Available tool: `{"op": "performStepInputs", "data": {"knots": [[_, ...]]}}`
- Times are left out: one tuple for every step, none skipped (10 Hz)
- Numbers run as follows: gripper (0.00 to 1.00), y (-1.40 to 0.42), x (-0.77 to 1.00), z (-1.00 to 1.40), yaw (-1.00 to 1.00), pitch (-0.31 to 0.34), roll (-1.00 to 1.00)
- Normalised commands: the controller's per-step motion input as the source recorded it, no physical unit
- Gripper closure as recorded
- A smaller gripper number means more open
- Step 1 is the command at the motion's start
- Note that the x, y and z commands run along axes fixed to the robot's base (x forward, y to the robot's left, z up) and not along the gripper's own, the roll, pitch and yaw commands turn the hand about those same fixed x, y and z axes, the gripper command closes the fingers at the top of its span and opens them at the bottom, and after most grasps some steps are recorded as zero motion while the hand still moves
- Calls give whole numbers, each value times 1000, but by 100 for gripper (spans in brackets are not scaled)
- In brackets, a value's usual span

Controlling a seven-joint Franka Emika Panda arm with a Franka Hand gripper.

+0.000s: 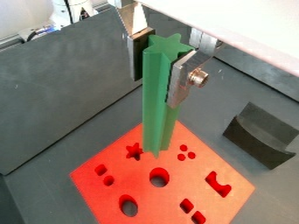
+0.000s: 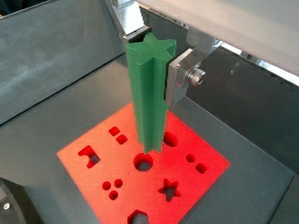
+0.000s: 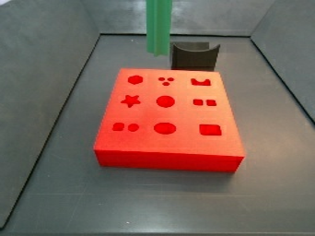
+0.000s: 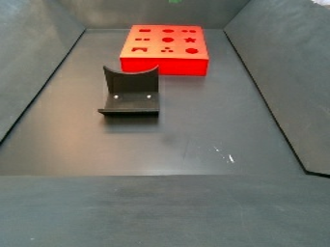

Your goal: Insert the star object.

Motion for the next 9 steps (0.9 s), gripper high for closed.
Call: {"op": "performStepInputs", "data": {"knots": [[100, 0, -160, -486, 17, -23, 67], [100, -74, -83, -403, 623, 0, 421], [100, 0, -29, -351, 771, 1, 431], [100, 0, -9, -397, 846, 0, 367], [100, 0, -23, -437, 894, 0, 267], [100, -131, 0, -377, 789, 0, 171], [100, -14, 11, -537, 71, -170, -224], [100, 0, 26, -340, 0, -234, -336], [100, 14, 34, -234, 20, -223, -399]]}}
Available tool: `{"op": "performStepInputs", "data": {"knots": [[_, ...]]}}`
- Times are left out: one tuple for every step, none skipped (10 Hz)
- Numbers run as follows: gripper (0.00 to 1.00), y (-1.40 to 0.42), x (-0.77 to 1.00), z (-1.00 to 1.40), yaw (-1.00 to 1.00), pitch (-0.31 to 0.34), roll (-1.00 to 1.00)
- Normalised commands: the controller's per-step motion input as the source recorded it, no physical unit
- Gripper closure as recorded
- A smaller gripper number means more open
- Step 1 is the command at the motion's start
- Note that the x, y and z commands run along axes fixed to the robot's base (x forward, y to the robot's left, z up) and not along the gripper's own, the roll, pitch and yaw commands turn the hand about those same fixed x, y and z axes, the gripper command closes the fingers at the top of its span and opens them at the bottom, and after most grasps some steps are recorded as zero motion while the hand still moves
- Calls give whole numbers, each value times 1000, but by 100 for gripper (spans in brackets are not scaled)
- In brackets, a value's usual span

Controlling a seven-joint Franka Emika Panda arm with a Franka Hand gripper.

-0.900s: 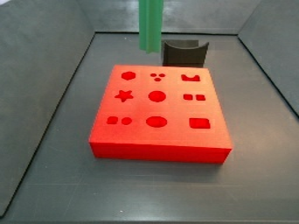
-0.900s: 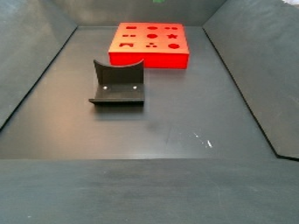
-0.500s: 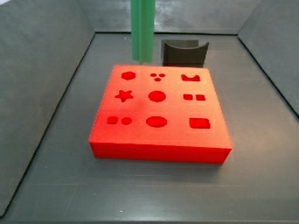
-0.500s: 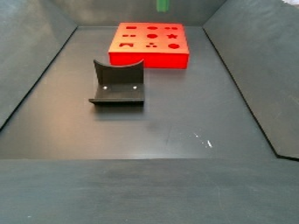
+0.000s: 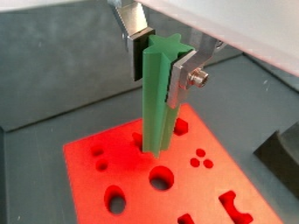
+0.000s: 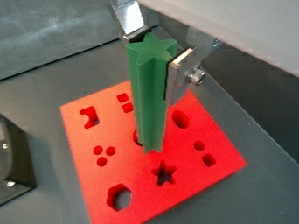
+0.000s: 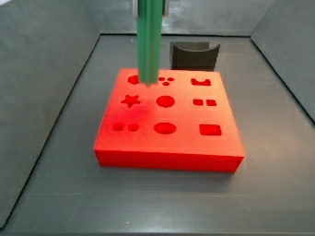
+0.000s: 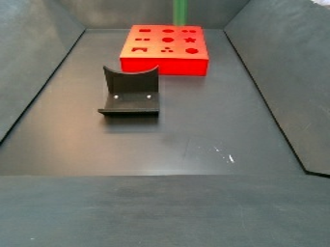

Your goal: Insert the star object.

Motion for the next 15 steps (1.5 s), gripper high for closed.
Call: {"op": "performStepInputs", "data": {"knots": [[100, 0, 0, 0, 3, -36, -81], [100, 0, 0, 0, 46, 0, 0], [100, 0, -46, -91, 437, -34, 0], [100, -51, -43, -169, 763, -51, 20], [100, -37, -14, -197, 754, -73, 0], [100, 0, 0, -54, 203, 0, 0], [100, 0, -31, -114, 11, -34, -10], [100, 0, -143, -100, 14, -70, -40], [100, 20, -343, -303, 0, -201, -164], [100, 43, -394, -354, 0, -280, -186], [100, 0, -240, -243, 20, -221, -117], [100, 0, -206, -160, 0, -171, -74], [100, 0, -294, -20, 0, -83, 0], [100, 0, -240, 46, 0, -3, 0], [100, 0, -226, 0, 0, 0, 14]]}}
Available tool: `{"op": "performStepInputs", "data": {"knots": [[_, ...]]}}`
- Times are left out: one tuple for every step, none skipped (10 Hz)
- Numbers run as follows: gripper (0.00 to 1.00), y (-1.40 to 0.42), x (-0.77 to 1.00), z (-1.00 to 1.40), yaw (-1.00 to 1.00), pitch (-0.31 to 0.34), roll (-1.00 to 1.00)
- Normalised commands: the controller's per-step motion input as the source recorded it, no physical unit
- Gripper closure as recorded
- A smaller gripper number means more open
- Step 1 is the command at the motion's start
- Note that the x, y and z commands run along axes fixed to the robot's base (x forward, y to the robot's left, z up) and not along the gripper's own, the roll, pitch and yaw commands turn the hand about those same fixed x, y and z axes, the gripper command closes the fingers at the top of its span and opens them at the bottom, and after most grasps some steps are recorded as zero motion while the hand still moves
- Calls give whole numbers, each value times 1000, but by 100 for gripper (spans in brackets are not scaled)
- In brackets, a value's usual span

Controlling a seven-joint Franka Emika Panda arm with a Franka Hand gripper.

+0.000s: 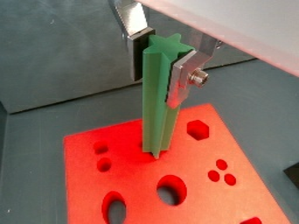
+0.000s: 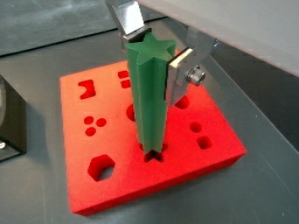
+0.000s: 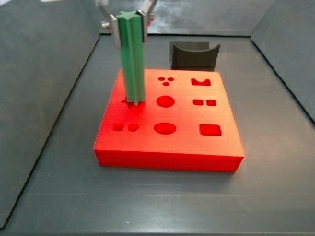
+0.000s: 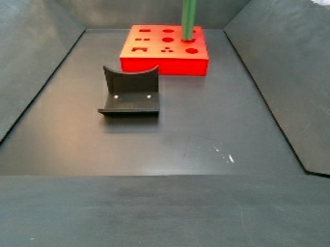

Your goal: Insert the star object.

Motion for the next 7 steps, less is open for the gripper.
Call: {"op": "performStepInputs", "data": {"knots": [[100, 0, -80, -3, 6, 0, 0], [100, 0, -11, -91, 49, 0, 0], [100, 0, 0, -86, 23, 0, 0], [100, -6, 0, -109, 0, -3, -6], [100, 0, 0, -163, -154, -26, -4], [100, -9, 0, -9, -260, -24, -9], [100, -9, 40, 0, -180, 0, 0]]}}
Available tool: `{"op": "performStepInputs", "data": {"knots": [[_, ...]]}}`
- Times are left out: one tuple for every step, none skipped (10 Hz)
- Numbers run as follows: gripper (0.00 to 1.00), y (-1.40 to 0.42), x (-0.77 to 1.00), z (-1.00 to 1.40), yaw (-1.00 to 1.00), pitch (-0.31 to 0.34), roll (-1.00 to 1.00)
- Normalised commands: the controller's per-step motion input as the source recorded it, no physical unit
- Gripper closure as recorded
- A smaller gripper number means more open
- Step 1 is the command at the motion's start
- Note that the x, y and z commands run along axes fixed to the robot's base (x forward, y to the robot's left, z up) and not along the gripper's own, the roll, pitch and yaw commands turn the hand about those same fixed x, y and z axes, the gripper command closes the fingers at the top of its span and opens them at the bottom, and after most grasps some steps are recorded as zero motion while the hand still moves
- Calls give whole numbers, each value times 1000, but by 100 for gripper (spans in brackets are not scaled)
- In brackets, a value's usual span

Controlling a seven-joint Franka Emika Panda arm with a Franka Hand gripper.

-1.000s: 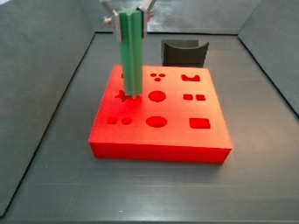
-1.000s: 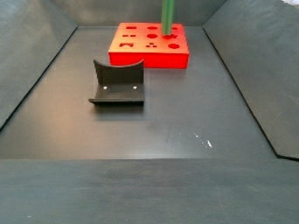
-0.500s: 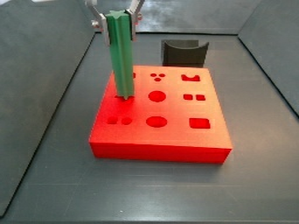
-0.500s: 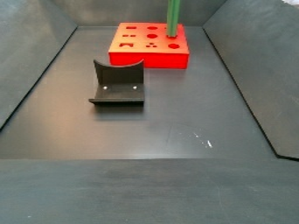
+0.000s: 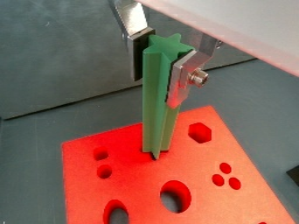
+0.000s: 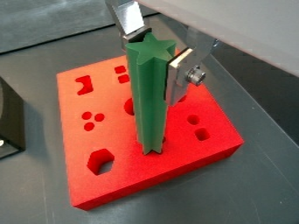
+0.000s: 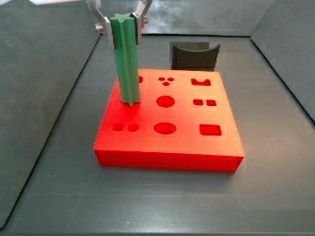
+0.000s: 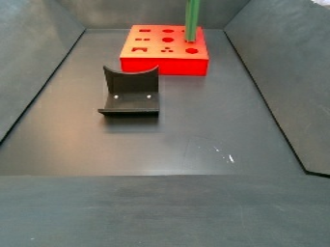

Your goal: Insert the star object.

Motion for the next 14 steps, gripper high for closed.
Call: {"op": "performStepInputs", "data": {"knots": [[100, -9, 0, 0, 0, 0, -4], [100, 0, 97, 0, -43, 81, -13], [100, 0, 154, 0, -86, 151, -91], [100, 0, 249, 0, -151, 187, -190], [100, 0, 257, 0, -191, 163, -217], [100, 0, 131, -6, -129, 91, -94], [100, 0, 0, 0, 0, 0, -7], [100, 0, -123, 0, -51, 0, -50], [100, 0, -91, 23, -89, 110, 0], [100, 0, 0, 0, -40, 57, 0], [100, 0, -40, 0, 0, 0, -61], [100, 91, -66, 0, 0, -21, -90], [100, 126, -114, 0, 151, -41, -99], [100, 66, -191, 0, 126, -43, -107]]}}
